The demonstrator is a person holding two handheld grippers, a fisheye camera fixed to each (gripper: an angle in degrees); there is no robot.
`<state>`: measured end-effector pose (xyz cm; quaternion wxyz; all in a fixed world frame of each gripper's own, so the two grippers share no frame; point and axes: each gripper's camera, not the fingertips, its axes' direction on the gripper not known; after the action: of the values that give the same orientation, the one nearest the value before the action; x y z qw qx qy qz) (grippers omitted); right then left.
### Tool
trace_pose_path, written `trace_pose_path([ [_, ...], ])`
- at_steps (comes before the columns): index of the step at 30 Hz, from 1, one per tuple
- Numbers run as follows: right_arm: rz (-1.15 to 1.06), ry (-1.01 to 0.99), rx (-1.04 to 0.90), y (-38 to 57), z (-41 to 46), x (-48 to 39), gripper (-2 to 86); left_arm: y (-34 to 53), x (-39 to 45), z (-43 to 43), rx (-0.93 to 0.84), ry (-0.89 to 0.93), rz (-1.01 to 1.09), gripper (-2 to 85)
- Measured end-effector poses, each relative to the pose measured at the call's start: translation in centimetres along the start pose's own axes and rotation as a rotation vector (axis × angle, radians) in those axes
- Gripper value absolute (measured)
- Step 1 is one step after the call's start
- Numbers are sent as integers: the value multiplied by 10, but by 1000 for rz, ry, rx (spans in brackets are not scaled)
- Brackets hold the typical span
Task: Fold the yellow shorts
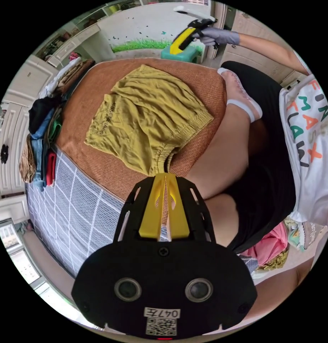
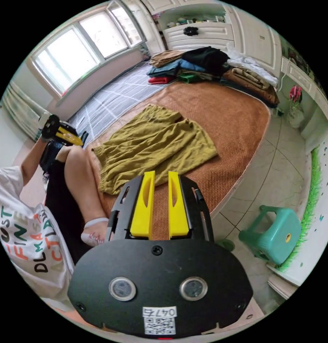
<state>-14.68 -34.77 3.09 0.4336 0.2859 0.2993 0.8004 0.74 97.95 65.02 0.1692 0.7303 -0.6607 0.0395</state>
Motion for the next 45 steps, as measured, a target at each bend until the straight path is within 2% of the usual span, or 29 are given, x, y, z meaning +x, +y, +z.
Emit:
trace_pose_path([
  [3, 4, 125, -7, -31, 19, 16, 26, 8, -1, -3, 65, 16, -74, -6],
  [5, -30, 241, -36, -58, 39, 23, 31, 4, 2, -25, 238, 91, -125, -3],
  [8, -88, 290, -58, -83, 61, 28, 39, -44, 31, -25, 317, 149, -146, 12],
  [13, -145, 297, -157, -105, 102, 33, 49, -147, 109, 25, 270, 106, -168, 75],
  [17, -178, 327, -219, -109, 129, 39, 47, -196, 142, 73, 49, -24, -211, 83],
  [20, -188, 319, -256, -108, 144, 47, 32, -205, 150, 93, -18, 15, -220, 73],
  [26, -220, 289, -147, -93, 127, 45, 1, -216, 165, 136, -117, 55, -252, 4],
  [30, -201, 284, -83, -81, 102, 55, 0, -218, 186, 144, -106, 35, -233, -4],
  [35, -43, 285, 1, -43, 42, 94, 0, -212, 211, 132, 73, 160, -264, -6],
  [39, 96, 311, -75, -6, 40, 137, -1, -225, 231, 167, 68, 217, -235, -6],
  [45, 341, 234, -208, 36, 78, 197, 14, -227, 245, 236, 41, 332, -285, -8],
])
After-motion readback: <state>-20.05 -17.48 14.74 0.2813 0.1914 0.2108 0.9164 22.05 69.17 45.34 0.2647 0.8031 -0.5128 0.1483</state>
